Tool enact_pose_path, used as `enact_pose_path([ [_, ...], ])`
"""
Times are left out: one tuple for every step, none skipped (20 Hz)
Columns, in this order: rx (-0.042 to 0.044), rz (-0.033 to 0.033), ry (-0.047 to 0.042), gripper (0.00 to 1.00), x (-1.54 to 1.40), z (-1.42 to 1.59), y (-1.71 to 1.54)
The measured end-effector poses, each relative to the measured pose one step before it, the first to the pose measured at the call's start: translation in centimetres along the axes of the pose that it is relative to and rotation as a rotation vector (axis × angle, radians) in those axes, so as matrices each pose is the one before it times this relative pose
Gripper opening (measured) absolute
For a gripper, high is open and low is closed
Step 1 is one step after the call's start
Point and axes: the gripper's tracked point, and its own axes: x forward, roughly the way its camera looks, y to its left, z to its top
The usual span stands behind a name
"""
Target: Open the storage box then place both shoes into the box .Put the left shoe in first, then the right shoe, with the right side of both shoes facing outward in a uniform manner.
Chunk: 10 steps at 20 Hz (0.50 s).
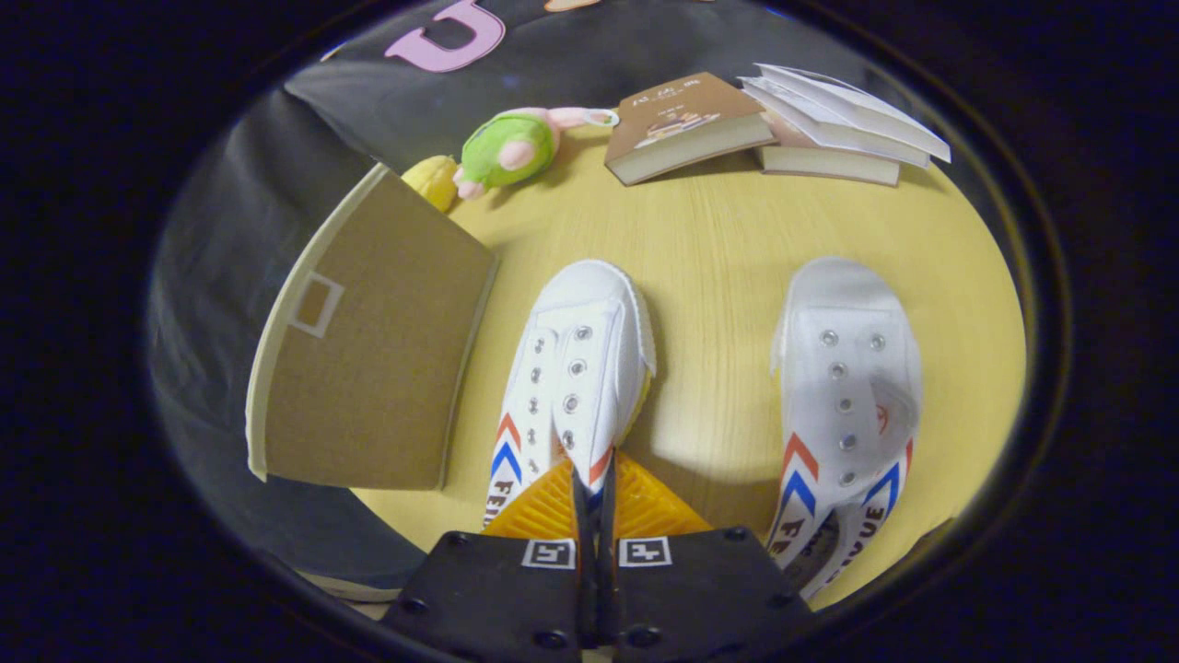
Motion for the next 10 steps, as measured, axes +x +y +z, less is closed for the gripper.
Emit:
enact_pose_path([
  [0.01093,0.00997,-0.01676,0.04,-0.324,0.653,0.345],
  [0.01630,0.02027,0.00089,0.04,-0.716,0.333,0.771],
  [0.02730,0.02175,-0.01273,0.04,-0.668,0.536,1.079],
  [0.02639,0.01405,-0.01132,0.04,-0.782,0.541,0.850],
  [0.01405,0.01070,-0.00819,0.04,-0.697,0.480,1.008],
  [0.00442,0.00562,-0.02819,0.04,-0.858,0.999,0.947],
  [-0.00218,0.00761,-0.01824,0.04,-0.990,0.985,0.869],
  [0.00054,0.00902,-0.01079,0.04,-0.929,0.810,0.972],
  [0.00412,0.00825,-0.01710,0.03,-0.833,1.010,1.110],
  [-0.00220,0.00889,-0.01168,0.03,-0.558,0.806,1.200],
])
